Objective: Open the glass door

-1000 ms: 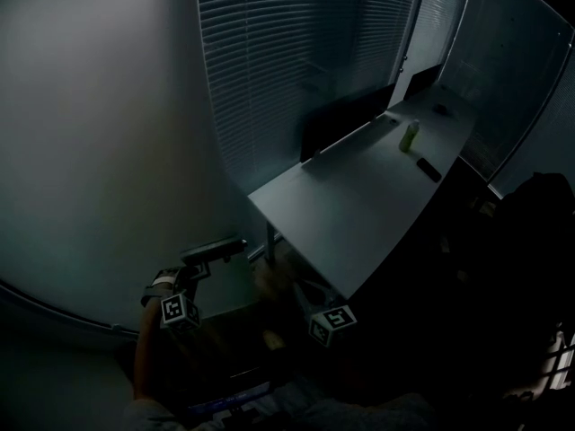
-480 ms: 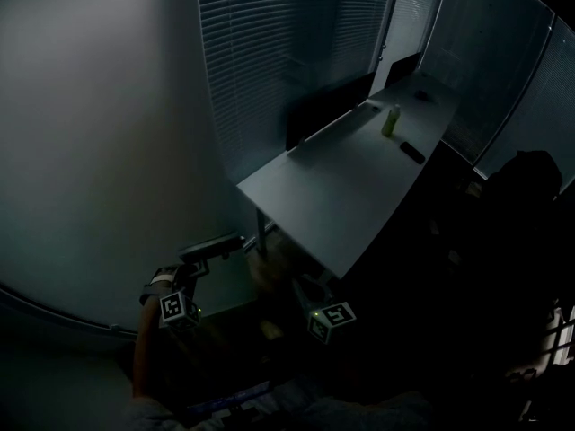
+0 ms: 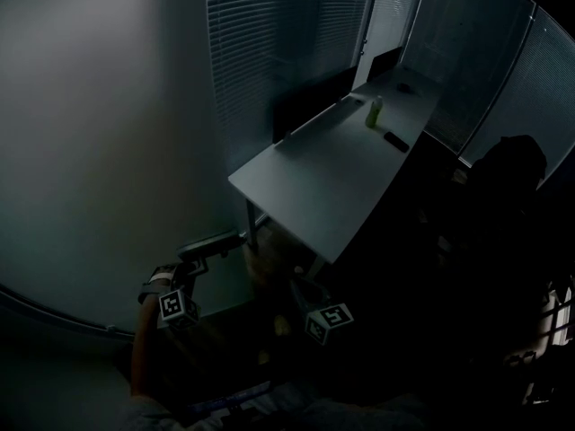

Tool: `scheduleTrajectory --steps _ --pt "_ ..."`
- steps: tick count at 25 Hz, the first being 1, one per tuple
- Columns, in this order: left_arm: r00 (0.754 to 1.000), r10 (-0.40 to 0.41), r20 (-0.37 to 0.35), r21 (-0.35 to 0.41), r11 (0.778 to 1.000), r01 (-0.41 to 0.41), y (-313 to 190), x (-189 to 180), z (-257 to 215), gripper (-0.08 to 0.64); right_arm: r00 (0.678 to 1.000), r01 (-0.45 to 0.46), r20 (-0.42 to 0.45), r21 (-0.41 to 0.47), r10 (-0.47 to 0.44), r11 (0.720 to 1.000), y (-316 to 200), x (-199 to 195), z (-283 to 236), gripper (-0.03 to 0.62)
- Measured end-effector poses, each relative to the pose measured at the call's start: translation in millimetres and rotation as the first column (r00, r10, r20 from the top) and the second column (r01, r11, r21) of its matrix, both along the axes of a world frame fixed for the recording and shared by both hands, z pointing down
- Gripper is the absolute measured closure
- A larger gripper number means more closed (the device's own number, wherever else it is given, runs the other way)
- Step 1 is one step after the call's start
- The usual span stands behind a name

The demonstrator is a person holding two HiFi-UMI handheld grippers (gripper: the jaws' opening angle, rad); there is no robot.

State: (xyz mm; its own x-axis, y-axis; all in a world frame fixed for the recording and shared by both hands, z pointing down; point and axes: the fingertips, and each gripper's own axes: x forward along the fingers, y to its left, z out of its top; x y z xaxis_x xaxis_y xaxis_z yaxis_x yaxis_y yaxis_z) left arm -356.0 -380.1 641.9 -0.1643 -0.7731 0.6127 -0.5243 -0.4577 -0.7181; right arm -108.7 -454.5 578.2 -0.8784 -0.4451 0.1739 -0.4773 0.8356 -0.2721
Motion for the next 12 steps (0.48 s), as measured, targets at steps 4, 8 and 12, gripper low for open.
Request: scheduleTrajectory --steps 4,8,12 --pt "1.000 0.015 -0.009 -0.003 1.000 -0.015 7 7 3 0.558 1.000 -0.018 0.000 0.010 0.018 1.000 5 6 -3 0.589" --pt "1.000 0.030 0.004 0.006 1.000 -0.030 14 15 -1 0.557 0.999 -0.038 -0.004 0.001 0.038 0.999 9 17 -2 0.591" --pt "0.999 0.042 -0.003 0.000 0.999 -0.042 21 24 -1 0.557 0.999 -0.036 -0.018 0.004 0.036 0.999 15 24 -1 0.591"
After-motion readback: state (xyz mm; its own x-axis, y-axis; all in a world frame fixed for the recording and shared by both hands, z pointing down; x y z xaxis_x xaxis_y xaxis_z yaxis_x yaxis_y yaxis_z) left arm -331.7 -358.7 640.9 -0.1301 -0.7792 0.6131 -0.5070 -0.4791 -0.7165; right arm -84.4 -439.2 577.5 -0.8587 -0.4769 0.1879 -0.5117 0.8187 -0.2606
